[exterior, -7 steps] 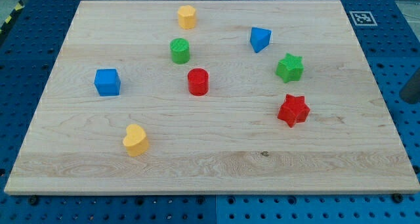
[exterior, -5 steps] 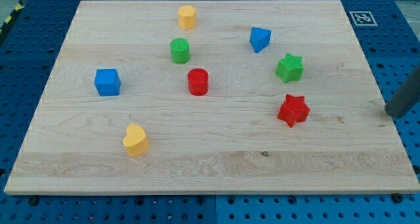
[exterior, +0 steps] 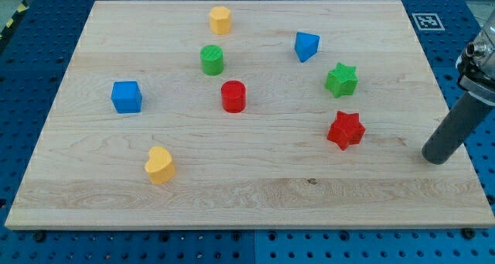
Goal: Push the red star to the bottom of the green star
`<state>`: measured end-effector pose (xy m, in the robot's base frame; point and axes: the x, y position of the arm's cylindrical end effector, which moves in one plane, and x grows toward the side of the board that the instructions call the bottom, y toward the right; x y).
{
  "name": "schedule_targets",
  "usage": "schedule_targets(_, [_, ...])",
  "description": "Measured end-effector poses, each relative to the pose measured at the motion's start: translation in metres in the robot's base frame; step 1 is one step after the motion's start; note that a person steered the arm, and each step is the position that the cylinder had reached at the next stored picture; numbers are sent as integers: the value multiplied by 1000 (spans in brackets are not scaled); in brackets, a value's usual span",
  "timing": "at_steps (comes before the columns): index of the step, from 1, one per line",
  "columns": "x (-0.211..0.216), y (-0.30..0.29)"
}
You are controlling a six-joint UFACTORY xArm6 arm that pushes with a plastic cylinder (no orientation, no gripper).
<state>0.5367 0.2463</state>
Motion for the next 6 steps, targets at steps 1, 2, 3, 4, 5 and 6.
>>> schedule_targets(1, [8,-8])
schedule_targets(2, [14,-25])
schedule_targets(3, [14,-29])
schedule_targets(4, [14,-44])
schedule_targets(5, [14,-48])
schedule_targets(6, [14,-48])
